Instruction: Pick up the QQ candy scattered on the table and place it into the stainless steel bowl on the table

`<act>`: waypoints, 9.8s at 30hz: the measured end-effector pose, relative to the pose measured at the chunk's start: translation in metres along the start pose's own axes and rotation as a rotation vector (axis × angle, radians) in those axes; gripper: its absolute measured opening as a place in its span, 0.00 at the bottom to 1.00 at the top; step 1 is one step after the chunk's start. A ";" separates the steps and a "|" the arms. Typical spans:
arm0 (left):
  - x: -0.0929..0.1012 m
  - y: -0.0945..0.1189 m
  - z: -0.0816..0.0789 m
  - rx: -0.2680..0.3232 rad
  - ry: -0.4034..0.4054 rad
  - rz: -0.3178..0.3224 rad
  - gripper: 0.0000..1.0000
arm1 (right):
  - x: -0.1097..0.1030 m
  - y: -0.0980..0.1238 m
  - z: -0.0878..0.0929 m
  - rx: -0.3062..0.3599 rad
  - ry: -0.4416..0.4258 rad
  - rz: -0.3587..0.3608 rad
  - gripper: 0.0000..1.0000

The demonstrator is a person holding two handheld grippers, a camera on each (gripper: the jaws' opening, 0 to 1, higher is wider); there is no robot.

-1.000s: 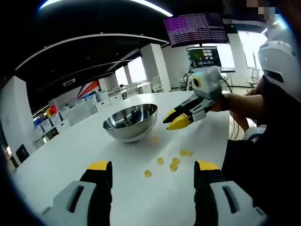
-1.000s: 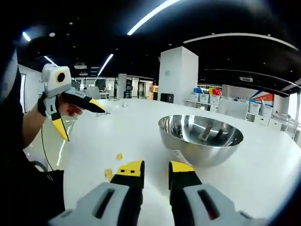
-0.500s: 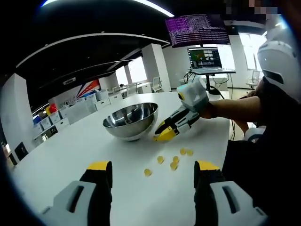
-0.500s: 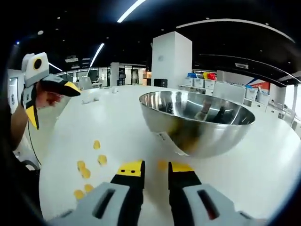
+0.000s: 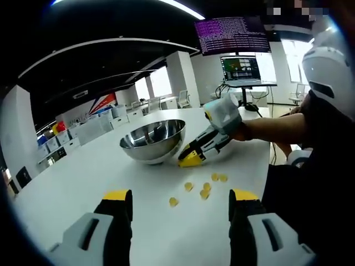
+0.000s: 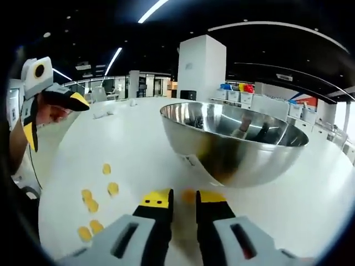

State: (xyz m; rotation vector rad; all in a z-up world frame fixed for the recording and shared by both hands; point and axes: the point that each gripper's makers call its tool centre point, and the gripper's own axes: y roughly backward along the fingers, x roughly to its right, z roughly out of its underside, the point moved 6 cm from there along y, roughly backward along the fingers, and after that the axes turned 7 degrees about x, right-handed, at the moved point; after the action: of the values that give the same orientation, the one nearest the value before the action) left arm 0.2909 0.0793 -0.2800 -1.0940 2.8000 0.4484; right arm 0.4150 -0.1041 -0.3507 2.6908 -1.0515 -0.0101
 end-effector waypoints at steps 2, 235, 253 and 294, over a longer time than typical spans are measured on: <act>0.000 0.000 0.000 0.000 -0.001 -0.001 0.70 | 0.000 0.000 0.002 -0.007 -0.003 0.000 0.13; 0.014 -0.006 -0.002 -0.049 -0.027 0.042 0.70 | 0.049 0.034 -0.080 0.144 0.180 0.146 0.12; 0.016 -0.006 -0.002 -0.051 -0.029 0.038 0.70 | -0.002 0.093 -0.132 0.366 0.130 0.036 0.17; 0.018 -0.004 0.002 -0.052 -0.025 0.045 0.70 | -0.078 0.053 0.009 0.109 0.079 -0.091 0.06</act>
State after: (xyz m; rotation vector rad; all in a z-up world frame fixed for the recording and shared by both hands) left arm 0.2806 0.0656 -0.2863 -1.0301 2.8111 0.5376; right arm 0.3207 -0.0915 -0.3536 2.8093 -0.9314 0.1395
